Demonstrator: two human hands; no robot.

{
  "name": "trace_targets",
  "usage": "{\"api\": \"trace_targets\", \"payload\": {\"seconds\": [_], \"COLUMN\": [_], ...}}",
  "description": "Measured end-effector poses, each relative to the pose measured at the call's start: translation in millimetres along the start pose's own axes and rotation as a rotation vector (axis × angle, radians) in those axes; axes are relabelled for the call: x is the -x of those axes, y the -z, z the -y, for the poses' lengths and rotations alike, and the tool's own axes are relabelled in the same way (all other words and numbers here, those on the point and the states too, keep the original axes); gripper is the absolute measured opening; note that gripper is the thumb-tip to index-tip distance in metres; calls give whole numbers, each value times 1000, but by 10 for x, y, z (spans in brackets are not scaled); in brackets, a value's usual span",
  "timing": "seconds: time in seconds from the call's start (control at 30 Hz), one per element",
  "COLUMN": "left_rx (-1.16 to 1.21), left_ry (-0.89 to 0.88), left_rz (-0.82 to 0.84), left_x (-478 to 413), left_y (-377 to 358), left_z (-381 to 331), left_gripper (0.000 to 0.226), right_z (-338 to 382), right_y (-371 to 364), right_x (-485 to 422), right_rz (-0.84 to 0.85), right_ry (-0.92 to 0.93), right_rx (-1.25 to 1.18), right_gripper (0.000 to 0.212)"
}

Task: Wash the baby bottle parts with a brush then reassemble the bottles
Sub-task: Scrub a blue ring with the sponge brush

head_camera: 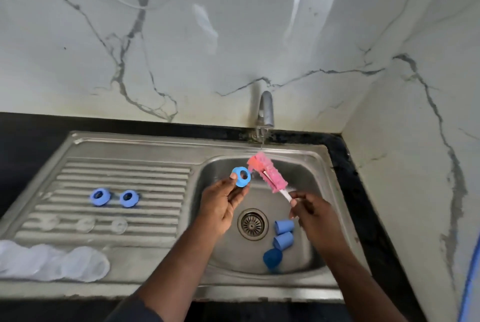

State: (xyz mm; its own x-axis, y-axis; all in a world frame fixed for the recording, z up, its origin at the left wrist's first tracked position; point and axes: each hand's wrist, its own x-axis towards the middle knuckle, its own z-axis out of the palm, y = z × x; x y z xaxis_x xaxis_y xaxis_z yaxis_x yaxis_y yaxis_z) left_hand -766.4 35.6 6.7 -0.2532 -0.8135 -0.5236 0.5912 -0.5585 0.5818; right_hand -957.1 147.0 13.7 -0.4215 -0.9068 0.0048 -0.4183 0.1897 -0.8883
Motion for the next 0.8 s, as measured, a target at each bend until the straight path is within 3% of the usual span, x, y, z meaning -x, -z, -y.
{"api": "trace_targets", "payload": {"seconds": [0.23, 0.43, 0.7, 0.8], "left_rx": [-6, -32, -247, -253], "left_ry": [-93, -125, -181, -194], "left_rz": [30, 38, 100, 128], "left_x": [-5, -37, -46, -16], "left_y": [99, 222, 392, 402], "left_z": [-298, -402, -450, -453], "left_gripper": [9, 10, 14, 18], "right_z": [309, 470, 541, 546], "right_y": [-301, -467, -612, -631], "right_x": [20, 75, 184, 203], "right_rz": [70, 9, -47, -111], "right_ry": [22, 90, 129, 77], "right_rx": [63, 187, 260, 303], "right_gripper": [23, 29, 25, 23]}}
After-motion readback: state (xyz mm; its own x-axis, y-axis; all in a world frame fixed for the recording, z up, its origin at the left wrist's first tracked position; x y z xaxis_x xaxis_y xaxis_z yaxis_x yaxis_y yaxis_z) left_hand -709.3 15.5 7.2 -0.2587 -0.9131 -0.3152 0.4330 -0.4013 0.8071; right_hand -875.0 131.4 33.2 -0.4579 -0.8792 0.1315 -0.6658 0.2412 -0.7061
